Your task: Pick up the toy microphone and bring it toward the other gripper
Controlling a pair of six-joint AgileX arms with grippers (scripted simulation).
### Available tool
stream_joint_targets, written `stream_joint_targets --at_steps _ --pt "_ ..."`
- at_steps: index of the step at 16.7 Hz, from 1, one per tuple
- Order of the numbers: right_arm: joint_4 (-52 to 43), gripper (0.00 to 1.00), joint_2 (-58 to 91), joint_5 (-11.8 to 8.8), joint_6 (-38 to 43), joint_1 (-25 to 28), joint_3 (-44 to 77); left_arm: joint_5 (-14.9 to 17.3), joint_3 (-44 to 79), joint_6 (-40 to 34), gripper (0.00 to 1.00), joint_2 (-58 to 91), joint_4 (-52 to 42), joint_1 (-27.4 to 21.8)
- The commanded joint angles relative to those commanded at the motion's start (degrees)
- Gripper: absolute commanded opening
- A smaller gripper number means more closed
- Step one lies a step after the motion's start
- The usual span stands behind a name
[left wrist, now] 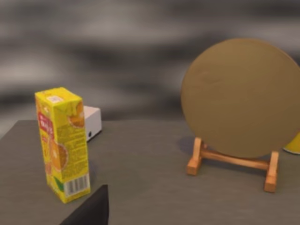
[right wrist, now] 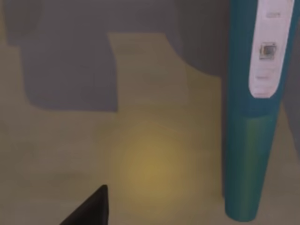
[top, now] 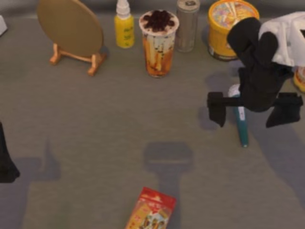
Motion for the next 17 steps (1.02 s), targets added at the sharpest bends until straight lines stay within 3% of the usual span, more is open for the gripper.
stream_joint_targets --at_steps 5,10,17 --pt "11.52 1.00 6.24 0.04 -0.10 -0.21 -4.99 0.00 0.00 0.00 1.00 0.00 0.00 0.00" --pt "12.62 1.00 7.00 0.04 -0.11 -0.23 -5.56 0.00 0.00 0.00 1.00 0.00 0.00 0.00" --pt "12.62 0.47 7.00 0.04 -0.11 -0.23 -5.56 0.00 0.00 0.00 1.00 0.00 0.00 0.00"
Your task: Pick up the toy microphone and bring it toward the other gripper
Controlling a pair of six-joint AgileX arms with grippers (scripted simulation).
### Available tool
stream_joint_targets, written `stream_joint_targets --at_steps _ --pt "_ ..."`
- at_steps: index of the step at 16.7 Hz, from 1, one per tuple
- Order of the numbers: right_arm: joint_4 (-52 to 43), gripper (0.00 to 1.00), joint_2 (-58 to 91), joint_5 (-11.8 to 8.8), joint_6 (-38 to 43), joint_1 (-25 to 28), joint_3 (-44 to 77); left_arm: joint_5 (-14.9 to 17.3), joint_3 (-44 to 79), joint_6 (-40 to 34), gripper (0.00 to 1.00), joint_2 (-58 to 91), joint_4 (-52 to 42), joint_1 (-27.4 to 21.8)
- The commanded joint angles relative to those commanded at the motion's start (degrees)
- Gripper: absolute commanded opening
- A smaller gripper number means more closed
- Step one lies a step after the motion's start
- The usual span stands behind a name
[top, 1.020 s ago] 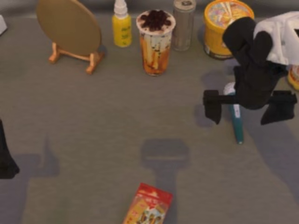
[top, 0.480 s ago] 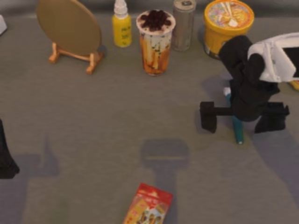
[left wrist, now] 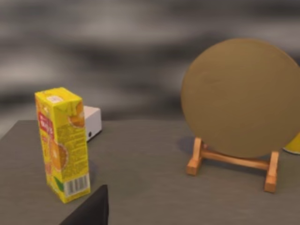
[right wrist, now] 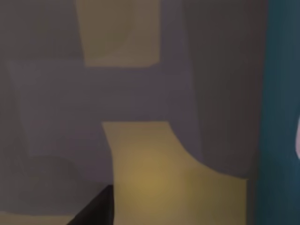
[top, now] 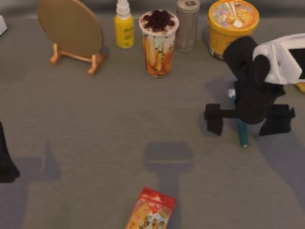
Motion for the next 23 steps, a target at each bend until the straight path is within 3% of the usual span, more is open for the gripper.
stream_joint_targets --at_steps 6,14,15,17,20,23 --pt "0.00 0.02 0.00 0.00 0.00 0.00 0.00 0.00 0.00 0.00 1.00 0.00 0.00 0.00" --pt "0.00 0.00 0.00 0.00 0.00 0.00 0.00 0.00 0.00 0.00 1.00 0.00 0.00 0.00" --pt "-1.40 0.00 -3.34 1.22 -0.77 0.09 1.32 0.00 0.00 0.00 1.00 0.00 0.00 0.00" --pt "-0.72 0.00 -3.50 1.00 -0.98 0.12 1.16 0.00 0.00 0.00 1.00 0.00 0.00 0.00" --pt "4.74 0.00 -4.52 -0.66 -2.46 0.27 0.05 0.00 0.00 0.00 1.00 0.00 0.00 0.00" --pt "14.77 0.00 -6.36 -3.67 -4.97 0.33 -2.25 0.00 0.00 0.00 1.00 0.00 0.00 0.00"
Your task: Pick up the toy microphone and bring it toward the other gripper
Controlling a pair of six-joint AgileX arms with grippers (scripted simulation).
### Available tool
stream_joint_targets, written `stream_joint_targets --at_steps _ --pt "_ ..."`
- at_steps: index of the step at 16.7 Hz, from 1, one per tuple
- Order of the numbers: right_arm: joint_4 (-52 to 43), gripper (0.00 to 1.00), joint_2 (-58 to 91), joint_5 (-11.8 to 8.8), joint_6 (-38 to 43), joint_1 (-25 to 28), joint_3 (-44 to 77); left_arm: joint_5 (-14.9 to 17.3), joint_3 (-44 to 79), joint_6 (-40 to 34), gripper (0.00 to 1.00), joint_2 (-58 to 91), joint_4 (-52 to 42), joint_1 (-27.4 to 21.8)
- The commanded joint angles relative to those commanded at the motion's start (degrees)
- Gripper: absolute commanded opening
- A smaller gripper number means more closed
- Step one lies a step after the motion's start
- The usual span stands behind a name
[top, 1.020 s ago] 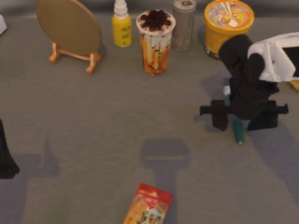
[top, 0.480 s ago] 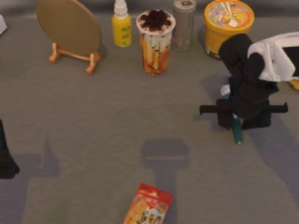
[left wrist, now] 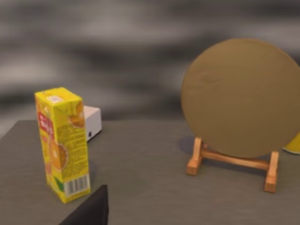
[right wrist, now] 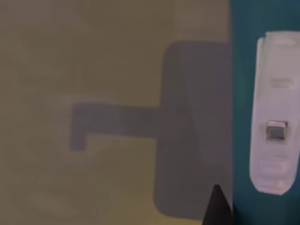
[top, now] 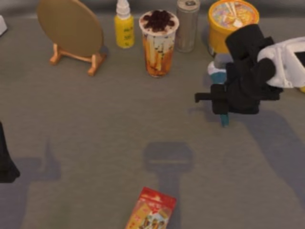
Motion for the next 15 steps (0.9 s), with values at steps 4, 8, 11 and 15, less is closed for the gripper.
stream_joint_targets --at_steps 4,8,11,15 --pt "17.28 0.00 -3.65 -5.36 -4.48 -0.08 -5.16 0.00 0.00 0.00 1.00 0.00 0.00 0.00" --pt "37.79 0.00 -8.14 -11.33 -9.50 -0.18 -11.37 0.00 0.00 0.00 1.00 0.00 0.00 0.00" --pt "52.44 0.00 -11.98 -15.48 -13.11 -0.30 -15.59 0.00 0.00 0.00 1.00 0.00 0.00 0.00" --pt "65.34 0.00 -16.86 -19.54 -16.88 -0.54 -19.62 0.00 0.00 0.00 1.00 0.00 0.00 0.00"
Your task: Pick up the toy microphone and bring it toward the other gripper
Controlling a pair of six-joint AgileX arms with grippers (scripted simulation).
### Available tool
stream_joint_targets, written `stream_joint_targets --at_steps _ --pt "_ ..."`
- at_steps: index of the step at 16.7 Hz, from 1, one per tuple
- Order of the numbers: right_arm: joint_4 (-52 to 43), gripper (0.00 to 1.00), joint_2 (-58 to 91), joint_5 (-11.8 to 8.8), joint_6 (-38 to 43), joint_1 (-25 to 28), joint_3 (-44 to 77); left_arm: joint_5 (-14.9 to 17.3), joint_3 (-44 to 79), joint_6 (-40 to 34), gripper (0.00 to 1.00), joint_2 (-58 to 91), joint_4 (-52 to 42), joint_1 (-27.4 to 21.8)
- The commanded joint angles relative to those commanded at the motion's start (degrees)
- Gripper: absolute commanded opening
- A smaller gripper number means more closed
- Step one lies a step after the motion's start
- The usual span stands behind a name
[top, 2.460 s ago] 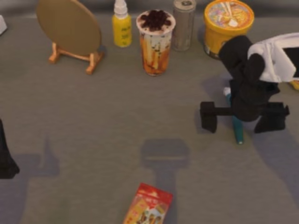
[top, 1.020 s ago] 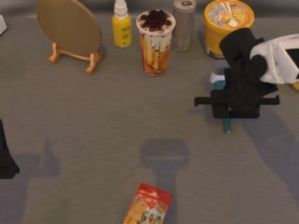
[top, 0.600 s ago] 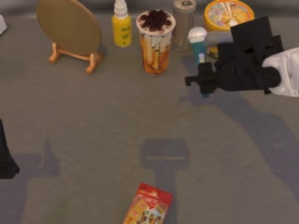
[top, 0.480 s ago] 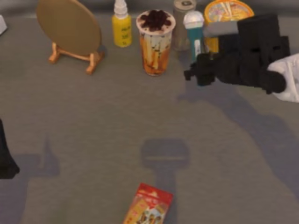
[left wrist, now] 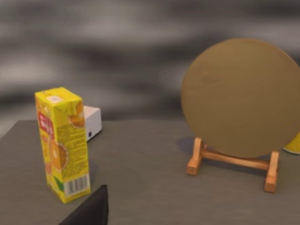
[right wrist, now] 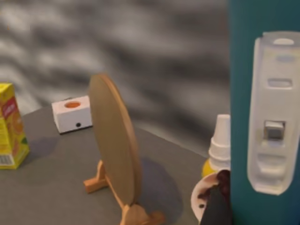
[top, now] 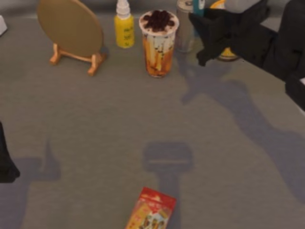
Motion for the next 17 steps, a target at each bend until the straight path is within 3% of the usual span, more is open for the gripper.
stream_joint_targets --at_steps 3,9,17 --pt "3.40 0.00 -1.58 -1.22 -1.19 -0.06 -1.08 0.00 0.00 0.00 1.00 0.00 0.00 0.00" --pt "4.14 0.00 -1.70 -0.32 -0.99 1.06 -1.53 0.00 0.00 0.00 1.00 0.00 0.00 0.00" --pt "15.99 0.00 -6.74 11.87 0.34 13.60 -12.00 0.00 0.00 0.00 1.00 0.00 0.00 0.00"
